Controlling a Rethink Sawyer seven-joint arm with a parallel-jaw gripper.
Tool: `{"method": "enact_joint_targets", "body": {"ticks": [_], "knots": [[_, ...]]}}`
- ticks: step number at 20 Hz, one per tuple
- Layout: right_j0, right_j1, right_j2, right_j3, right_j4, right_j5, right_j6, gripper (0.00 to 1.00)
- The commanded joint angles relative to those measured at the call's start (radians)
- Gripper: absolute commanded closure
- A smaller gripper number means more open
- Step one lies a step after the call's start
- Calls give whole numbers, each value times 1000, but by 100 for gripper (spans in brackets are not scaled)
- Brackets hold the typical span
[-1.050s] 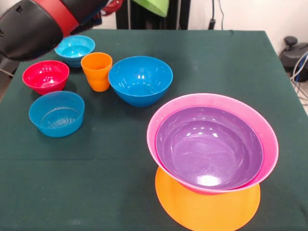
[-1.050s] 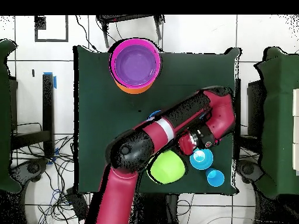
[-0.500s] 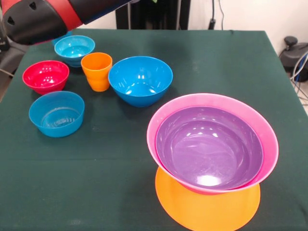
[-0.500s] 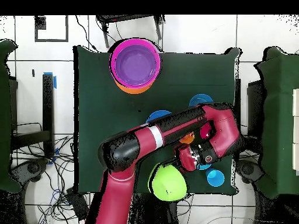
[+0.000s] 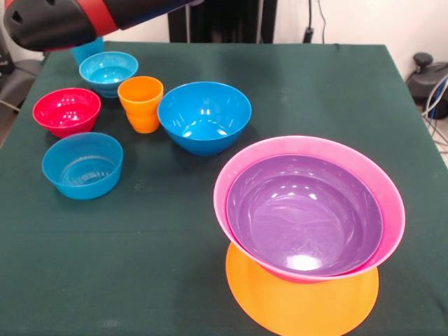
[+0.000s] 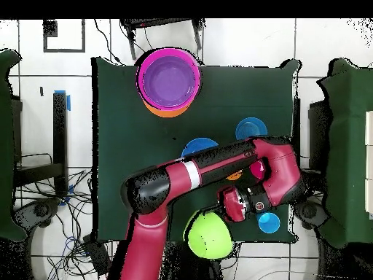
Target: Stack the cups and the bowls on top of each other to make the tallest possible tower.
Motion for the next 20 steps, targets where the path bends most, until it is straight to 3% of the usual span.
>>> {"method": "enact_joint_targets", "body": {"ticks": [1,3,11,15,18,20], "knots": [[2,44,5,65,-16,-126,54,100],[-8,58,-21,90,-14,-167,47,100],[-6,55,7,104,-26,-172,52,100],[-3,58,47,83,-23,-126,68,100],[15,29,128,60,-40,-54,89,100],[17,30,123,45,-35,-43,91,100]]}}
